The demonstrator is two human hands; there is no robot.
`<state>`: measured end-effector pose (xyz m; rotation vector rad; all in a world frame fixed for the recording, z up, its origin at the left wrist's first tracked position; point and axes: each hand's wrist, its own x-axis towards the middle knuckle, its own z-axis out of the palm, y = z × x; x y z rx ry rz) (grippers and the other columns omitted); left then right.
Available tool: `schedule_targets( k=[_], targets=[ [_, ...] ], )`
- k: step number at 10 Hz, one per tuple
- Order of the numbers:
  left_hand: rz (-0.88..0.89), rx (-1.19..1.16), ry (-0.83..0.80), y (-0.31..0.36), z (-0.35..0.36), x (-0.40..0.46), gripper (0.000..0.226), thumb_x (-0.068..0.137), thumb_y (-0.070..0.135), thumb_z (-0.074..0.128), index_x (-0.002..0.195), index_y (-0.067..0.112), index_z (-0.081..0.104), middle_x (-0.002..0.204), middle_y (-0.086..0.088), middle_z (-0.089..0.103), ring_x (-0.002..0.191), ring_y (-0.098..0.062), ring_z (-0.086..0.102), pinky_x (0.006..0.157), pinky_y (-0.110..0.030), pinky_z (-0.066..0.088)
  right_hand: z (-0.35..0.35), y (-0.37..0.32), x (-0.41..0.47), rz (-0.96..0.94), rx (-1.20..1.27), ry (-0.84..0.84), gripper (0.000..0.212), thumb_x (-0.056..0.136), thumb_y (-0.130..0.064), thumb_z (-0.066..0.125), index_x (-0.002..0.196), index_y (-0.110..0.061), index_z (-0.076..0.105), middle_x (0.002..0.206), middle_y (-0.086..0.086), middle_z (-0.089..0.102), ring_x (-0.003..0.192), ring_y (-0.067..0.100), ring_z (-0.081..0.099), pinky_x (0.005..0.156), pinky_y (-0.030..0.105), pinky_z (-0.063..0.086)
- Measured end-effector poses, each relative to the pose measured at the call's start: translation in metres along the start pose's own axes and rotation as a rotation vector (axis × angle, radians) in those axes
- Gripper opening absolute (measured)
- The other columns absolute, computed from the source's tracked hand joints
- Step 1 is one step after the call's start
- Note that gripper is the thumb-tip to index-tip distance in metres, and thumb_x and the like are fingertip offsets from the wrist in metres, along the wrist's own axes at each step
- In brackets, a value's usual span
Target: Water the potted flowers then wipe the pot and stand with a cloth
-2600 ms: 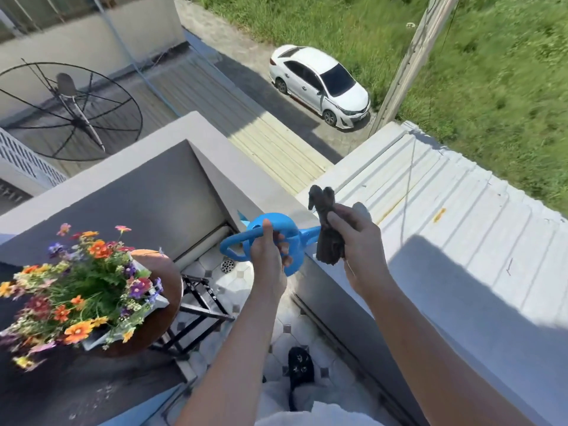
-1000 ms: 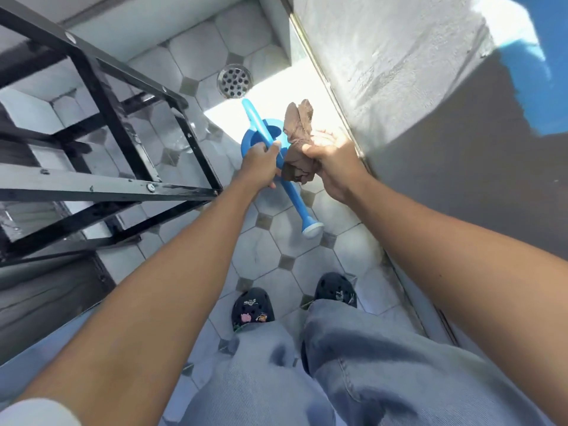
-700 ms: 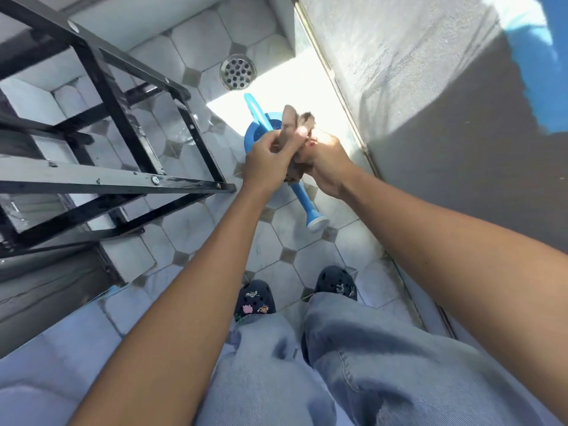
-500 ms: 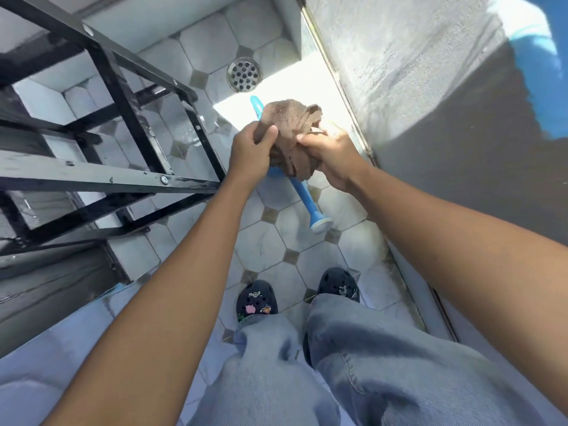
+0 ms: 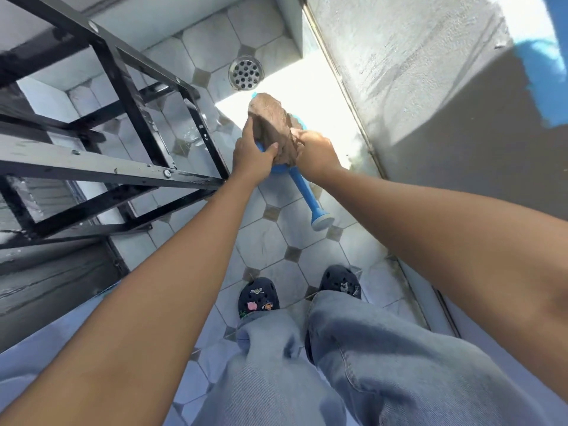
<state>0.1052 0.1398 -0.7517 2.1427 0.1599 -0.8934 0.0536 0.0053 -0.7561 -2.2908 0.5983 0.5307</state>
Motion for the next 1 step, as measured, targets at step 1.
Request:
schedule_targets(
  k=[1],
  targets=[
    [0.02, 0.198, 0.027, 0.0148, -0.0133, -0.0223, 0.076, 0.093, 0.035, 0.058, 0.156, 0.02, 0.018, 0.154, -0.011, 0.037, 0.139, -0.028, 0.038, 0.111, -0.036, 0.032, -0.0177, -0.0041, -0.0181, -0.023, -0.038, -0.022, 0.039, 0.086, -0.003, 0.049, 0.123, -0.003, 0.061, 0.123, 0.018, 0.064, 0.116, 0.036, 0.058, 0.094, 0.034, 0.045]
  ],
)
